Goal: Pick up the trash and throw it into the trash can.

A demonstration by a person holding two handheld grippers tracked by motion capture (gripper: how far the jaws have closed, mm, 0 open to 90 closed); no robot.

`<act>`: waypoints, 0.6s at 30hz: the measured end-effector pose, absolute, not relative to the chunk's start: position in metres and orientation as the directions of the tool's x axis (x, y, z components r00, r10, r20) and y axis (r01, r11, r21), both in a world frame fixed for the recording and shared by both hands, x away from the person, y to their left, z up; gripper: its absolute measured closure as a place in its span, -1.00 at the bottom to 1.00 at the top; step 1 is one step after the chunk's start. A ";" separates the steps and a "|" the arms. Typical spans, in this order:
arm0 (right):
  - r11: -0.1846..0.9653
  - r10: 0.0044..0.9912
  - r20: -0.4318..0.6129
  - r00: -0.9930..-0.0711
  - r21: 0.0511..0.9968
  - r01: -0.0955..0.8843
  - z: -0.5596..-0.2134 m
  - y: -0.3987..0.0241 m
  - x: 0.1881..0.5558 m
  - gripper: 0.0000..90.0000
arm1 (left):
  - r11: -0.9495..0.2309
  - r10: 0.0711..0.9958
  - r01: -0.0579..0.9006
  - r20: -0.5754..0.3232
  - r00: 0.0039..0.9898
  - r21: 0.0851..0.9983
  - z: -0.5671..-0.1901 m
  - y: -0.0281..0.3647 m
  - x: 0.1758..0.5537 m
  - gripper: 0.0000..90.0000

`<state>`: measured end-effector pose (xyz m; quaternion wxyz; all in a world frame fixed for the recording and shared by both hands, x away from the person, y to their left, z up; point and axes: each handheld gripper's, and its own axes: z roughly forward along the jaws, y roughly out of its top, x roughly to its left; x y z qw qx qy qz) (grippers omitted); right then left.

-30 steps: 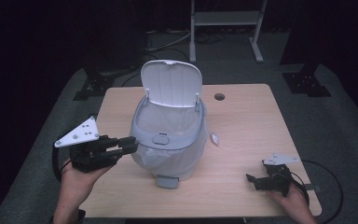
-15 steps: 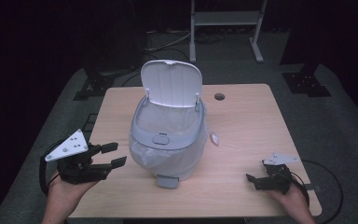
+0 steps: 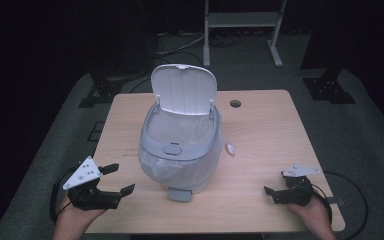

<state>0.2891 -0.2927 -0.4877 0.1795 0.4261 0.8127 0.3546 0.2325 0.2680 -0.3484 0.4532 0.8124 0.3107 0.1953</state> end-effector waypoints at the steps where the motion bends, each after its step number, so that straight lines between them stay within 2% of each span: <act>1: 0.385 0.820 0.011 -0.572 0.729 0.565 -0.488 -0.293 0.289 -0.79 | -0.398 0.682 0.332 0.034 0.730 0.856 -0.353 0.268 0.233 -0.66; 2: 0.386 0.820 0.010 -0.573 0.730 0.565 -0.488 -0.293 0.289 -0.79 | -0.398 0.684 0.338 0.031 0.729 0.853 -0.357 0.268 0.234 -0.74; 11: 0.385 0.820 0.011 -0.572 0.729 0.566 -0.488 -0.293 0.289 -0.79 | -0.414 0.709 0.376 0.034 0.704 0.829 -0.394 0.271 0.240 -0.95; 18: 0.386 0.820 0.010 -0.573 0.730 0.564 -0.488 -0.293 0.289 -0.79 | -0.414 0.725 0.400 0.031 0.688 0.818 -0.418 0.274 0.245 -0.98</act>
